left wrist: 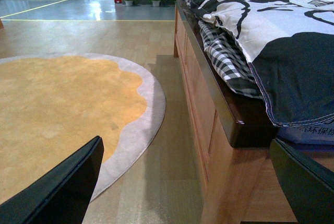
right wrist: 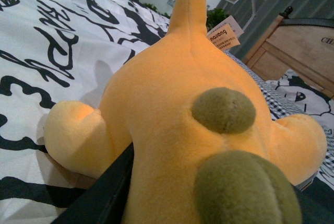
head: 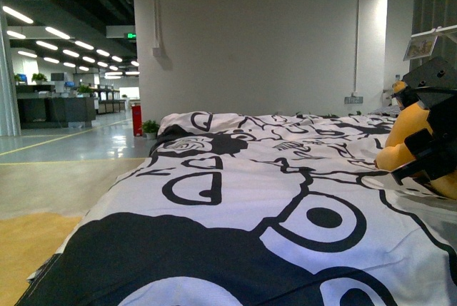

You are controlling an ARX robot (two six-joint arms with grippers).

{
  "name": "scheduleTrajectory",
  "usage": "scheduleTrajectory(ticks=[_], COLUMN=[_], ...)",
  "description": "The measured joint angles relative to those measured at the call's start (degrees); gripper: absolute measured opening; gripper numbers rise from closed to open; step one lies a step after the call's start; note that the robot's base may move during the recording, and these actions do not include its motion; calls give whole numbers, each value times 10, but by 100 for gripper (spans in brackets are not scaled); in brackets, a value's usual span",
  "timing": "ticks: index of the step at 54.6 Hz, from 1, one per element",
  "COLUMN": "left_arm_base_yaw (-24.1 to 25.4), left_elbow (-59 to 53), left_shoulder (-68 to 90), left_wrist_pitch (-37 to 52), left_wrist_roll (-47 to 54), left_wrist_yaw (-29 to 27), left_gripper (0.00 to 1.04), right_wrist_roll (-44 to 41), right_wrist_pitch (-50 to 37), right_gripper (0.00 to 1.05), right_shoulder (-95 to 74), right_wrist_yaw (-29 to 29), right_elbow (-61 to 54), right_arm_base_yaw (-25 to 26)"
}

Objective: Put away toys

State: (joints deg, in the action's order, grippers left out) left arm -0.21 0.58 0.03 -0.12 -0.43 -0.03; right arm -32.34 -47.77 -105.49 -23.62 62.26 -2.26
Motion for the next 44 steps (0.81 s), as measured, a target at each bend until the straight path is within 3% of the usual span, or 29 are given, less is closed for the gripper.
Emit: scheduleTrajectory(ticks=[4, 14, 33, 44], left_arm_base_yaw=[0, 0, 0, 0], left_elbow=[0, 0, 0, 0], left_shoulder=[0, 0, 0, 0], left_wrist_pitch=[0, 0, 0, 0], left_wrist_roll=[0, 0, 0, 0], left_wrist_yaw=[0, 0, 0, 0], left_gripper=[98, 98, 98, 98], right_wrist_roll=[30, 115, 239, 287], right_wrist_pitch=[29, 83, 158, 188], right_gripper=[27, 10, 7, 7], right_shoulder=[7, 45, 213, 337], right_wrist_yaw=[29, 121, 349, 435], right_elbow=[6, 10, -24, -85], right_arm_base_yaw=[3, 18, 0, -22])
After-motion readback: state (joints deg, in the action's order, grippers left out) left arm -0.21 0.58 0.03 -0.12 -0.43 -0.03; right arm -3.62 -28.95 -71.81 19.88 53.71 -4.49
